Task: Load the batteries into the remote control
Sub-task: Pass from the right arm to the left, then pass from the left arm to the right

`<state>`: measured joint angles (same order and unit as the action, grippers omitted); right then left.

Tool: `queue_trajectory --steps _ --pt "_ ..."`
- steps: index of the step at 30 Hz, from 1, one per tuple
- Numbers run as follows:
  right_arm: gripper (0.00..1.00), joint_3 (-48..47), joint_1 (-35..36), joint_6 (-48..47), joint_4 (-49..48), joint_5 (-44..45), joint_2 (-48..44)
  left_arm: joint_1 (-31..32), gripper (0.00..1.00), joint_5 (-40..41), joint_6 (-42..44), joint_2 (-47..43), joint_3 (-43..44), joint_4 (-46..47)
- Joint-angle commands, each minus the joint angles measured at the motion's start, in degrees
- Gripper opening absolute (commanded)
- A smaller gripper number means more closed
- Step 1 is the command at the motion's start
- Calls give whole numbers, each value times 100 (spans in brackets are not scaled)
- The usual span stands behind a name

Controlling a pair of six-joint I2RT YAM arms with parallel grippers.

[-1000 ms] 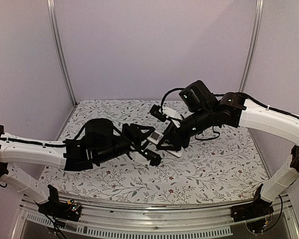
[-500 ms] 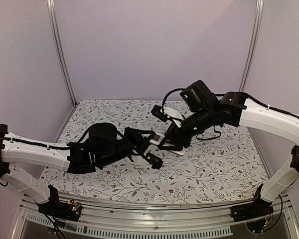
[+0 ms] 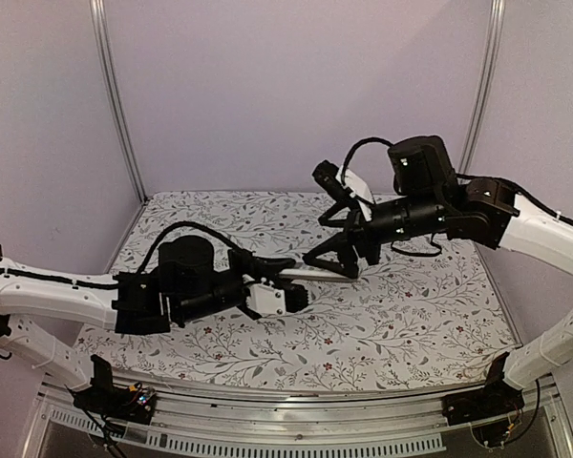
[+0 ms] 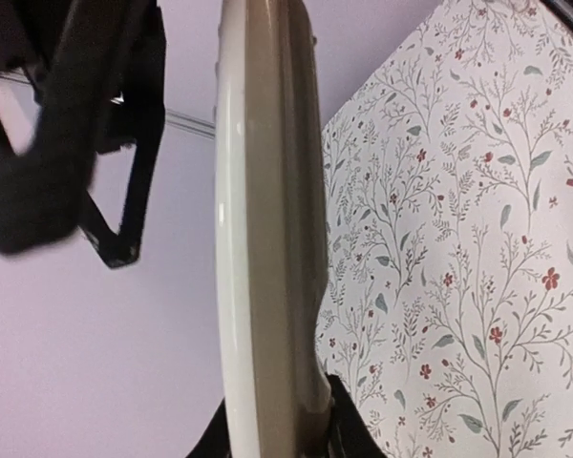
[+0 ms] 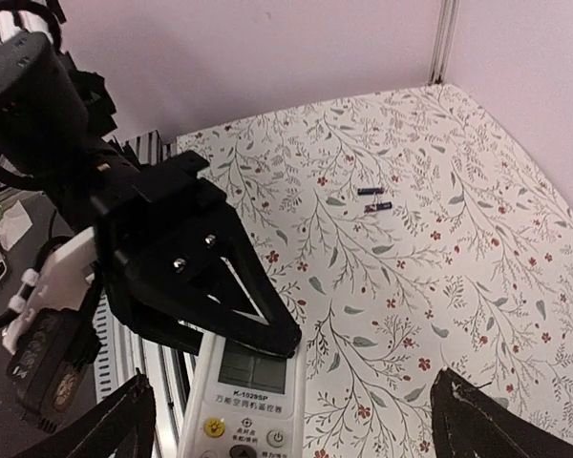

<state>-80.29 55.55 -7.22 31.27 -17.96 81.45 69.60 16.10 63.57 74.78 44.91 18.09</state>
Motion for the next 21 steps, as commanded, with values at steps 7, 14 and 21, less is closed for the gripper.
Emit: queue_trajectory --steps 7,14,21 --pt "99 1409 17 -225 -1872 -124 -2055 -784 0 -2462 -4634 -1041 57 -461" --pt "97 1469 18 -423 -1887 -330 -1898 -833 0 -3338 -5570 -1183 -50 -120" --pt "88 1095 18 -578 -1879 -1122 -1388 -839 0 -3569 -5822 -1047 9 -130"
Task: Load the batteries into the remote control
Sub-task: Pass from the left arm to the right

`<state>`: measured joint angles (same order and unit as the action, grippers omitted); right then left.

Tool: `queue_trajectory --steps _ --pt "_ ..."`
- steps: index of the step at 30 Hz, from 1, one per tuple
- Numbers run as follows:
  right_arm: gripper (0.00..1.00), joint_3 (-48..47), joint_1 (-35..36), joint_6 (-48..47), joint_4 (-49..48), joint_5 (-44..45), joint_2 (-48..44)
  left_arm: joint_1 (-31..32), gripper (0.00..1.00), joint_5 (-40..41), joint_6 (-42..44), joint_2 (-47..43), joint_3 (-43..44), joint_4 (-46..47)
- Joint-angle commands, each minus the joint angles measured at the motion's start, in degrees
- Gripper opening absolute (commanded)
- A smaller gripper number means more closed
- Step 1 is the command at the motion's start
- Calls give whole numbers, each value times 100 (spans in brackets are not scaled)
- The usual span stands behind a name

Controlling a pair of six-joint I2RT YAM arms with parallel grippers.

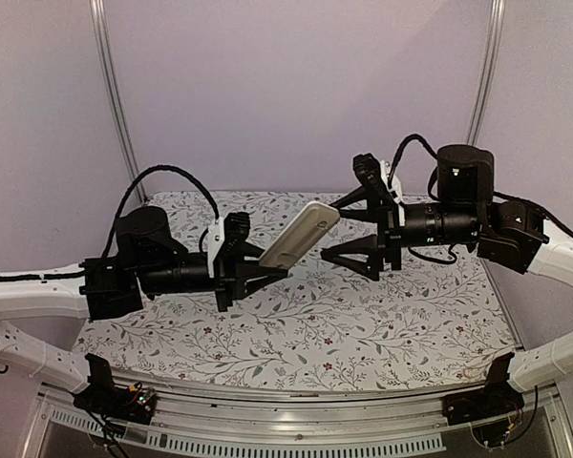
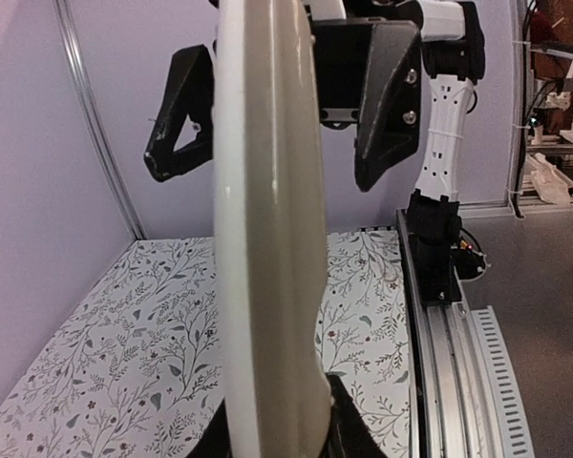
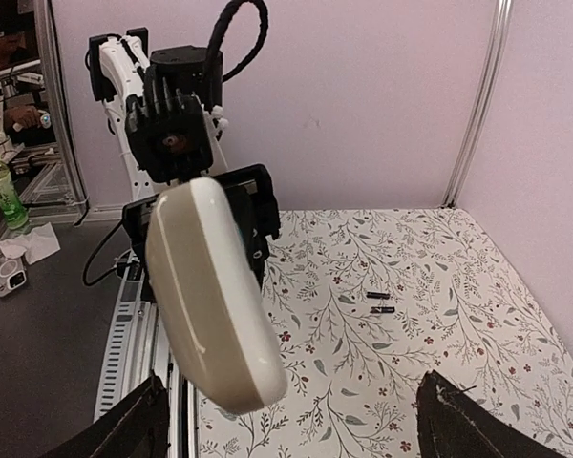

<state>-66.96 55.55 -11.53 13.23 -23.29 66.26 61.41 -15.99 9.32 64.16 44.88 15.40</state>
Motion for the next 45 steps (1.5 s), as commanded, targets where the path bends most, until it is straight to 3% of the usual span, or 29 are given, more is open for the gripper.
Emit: queue_trajectory --steps 1,12,17,21,22,25,26,27,29,32,37,41,45 --pt "85 -226 14 -176 -108 -709 139 -14 0 -367 -414 -5 -36 218" --pt "49 -400 17 -195 -264 -1168 457 -15 0 -281 -444 159 -93 347" --pt "16 -445 18 -166 -261 -1206 582 -23 0 -305 -456 178 -94 363" --pt "5 -415 18 -178 -207 -1197 583 -21 0 -262 -453 184 -129 376" --pt "3 -419 20 -189 -181 -1166 575 -23 7 -254 -442 184 -129 358" --pt "0 -417 18 -200 -87 -957 557 -19 73 -46 -456 157 -114 288" --pt "0 -415 17 -194 -66 -871 555 -15 88 53 -445 147 -107 276" --pt "0 -429 17 -150 -67 -738 555 -22 94 147 -433 111 -99 246" --pt "0 -510 22 37 -88 -293 576 -15 99 434 -393 -8 -62 225" --pt "0 -605 17 736 -378 348 686 99 100 1250 -117 -259 -43 306" --pt "0 -412 22 2405 -1002 1295 812 283 99 2801 1116 -440 -58 747" --pt "0 -92 18 3284 -1806 1119 835 444 100 3085 2091 44 336 354" --pt "0 -167 18 3533 -1900 815 954 720 100 3522 2944 392 426 477"
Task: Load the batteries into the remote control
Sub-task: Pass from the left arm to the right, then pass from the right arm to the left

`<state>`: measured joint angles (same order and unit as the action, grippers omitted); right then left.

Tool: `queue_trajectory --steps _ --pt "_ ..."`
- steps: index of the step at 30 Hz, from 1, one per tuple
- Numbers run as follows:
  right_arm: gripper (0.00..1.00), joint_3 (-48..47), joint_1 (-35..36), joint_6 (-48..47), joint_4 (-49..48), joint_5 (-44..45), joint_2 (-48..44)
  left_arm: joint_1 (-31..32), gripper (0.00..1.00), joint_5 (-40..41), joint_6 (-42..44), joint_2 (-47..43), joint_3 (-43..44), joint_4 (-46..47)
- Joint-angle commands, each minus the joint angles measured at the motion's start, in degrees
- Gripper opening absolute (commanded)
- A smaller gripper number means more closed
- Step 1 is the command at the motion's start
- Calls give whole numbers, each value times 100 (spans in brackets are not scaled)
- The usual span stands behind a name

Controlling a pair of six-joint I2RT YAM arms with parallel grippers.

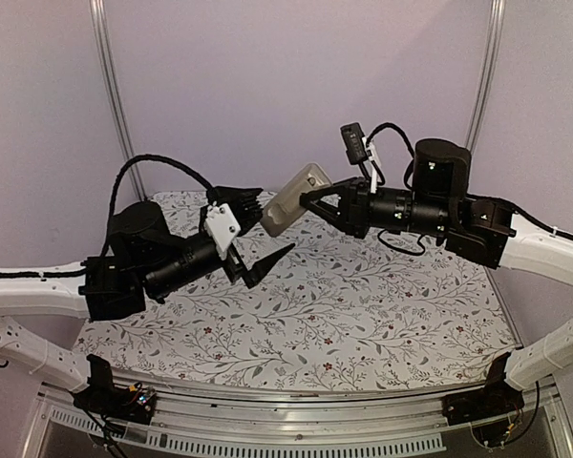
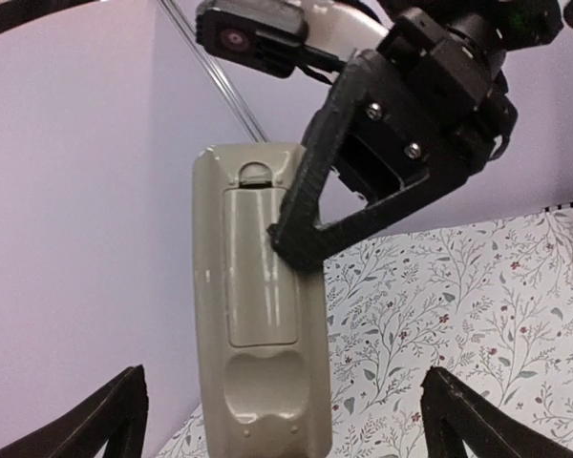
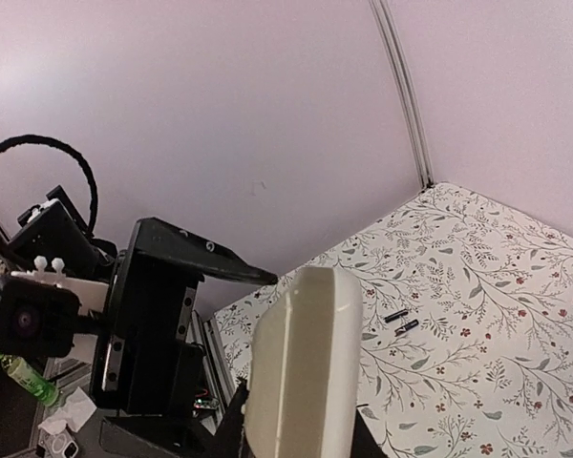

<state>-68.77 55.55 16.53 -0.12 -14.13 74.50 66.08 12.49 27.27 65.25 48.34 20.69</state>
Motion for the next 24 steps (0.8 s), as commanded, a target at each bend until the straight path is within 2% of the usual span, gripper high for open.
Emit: queue_trajectory --steps 1,4,6,10,13,17,19,24 --pt "0 10 20 741 -560 -150 155 256 100 758 1219 298 65 53" --pt "0 43 18 797 -552 -248 194 259 99 796 1242 321 46 281" --pt "0 51 17 813 -553 -284 220 267 95 762 1187 332 40 322" --pt "0 56 22 808 -558 -259 257 265 73 713 1075 290 -67 530" --pt "0 40 17 782 -583 -333 312 270 72 756 1109 306 -104 566" --pt "0 26 17 773 -680 -523 328 242 78 1029 1161 356 -95 585" --pt "0 28 20 759 -682 -569 320 211 78 1044 1165 327 -109 592" --pt "0 82 18 683 -704 -608 265 124 63 901 912 283 -33 374"
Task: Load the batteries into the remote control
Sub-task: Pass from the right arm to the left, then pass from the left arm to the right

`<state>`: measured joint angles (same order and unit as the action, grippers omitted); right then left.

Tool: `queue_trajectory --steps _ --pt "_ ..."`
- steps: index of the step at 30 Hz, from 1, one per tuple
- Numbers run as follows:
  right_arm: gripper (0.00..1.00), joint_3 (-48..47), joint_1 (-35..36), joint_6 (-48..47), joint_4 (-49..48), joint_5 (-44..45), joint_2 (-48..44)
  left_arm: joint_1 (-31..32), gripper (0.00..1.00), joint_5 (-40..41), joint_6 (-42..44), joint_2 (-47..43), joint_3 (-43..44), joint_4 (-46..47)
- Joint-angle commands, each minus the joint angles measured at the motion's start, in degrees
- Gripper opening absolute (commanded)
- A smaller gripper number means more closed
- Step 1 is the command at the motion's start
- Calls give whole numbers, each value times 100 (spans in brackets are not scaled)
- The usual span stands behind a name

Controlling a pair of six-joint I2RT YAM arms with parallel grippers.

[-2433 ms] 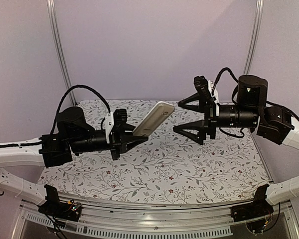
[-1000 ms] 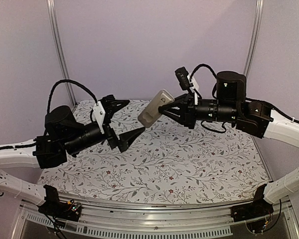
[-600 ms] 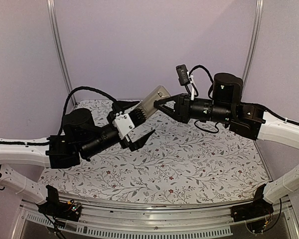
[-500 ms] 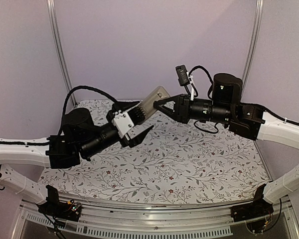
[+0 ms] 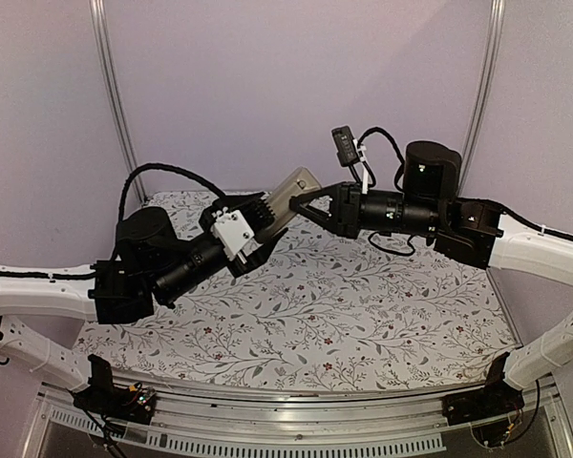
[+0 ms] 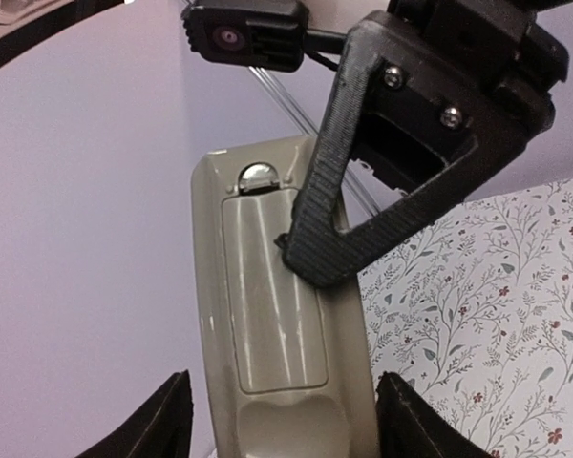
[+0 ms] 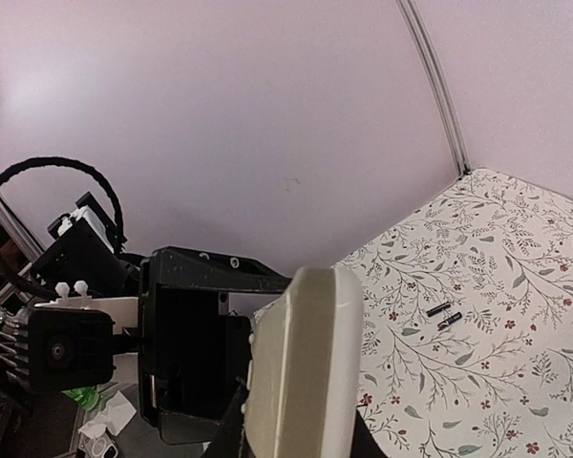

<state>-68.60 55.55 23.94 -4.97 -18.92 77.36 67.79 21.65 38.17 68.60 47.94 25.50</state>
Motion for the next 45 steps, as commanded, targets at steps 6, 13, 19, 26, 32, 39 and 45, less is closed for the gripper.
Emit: queue_trajectory --steps 6,13,19,26,32,39,45 --pt "0 71 17 -108 -264 -223 -39 -59 62 1 -290 -48 -8 -212" --pt "0 91 17 -147 -268 -279 14 -71 37 -59 -299 -87 -8 -169" --pt "75 98 17 -400 -97 -263 -29 -73 10 -313 -214 -221 -31 -475" --pt "99 -466 -49 -1333 1583 -603 -380 -73 0 -701 138 -627 16 -1939" --pt "99 -842 -190 -2205 3020 -399 -413 -56 0 -455 408 -372 489 -3660" --pt "92 -1223 -475 -1874 3390 -1170 167 -55 0 -411 1153 -342 489 -3806" --pt "79 -1281 -474 -1844 3370 -1502 662 -189 0 -1054 1644 -520 199 -3543"
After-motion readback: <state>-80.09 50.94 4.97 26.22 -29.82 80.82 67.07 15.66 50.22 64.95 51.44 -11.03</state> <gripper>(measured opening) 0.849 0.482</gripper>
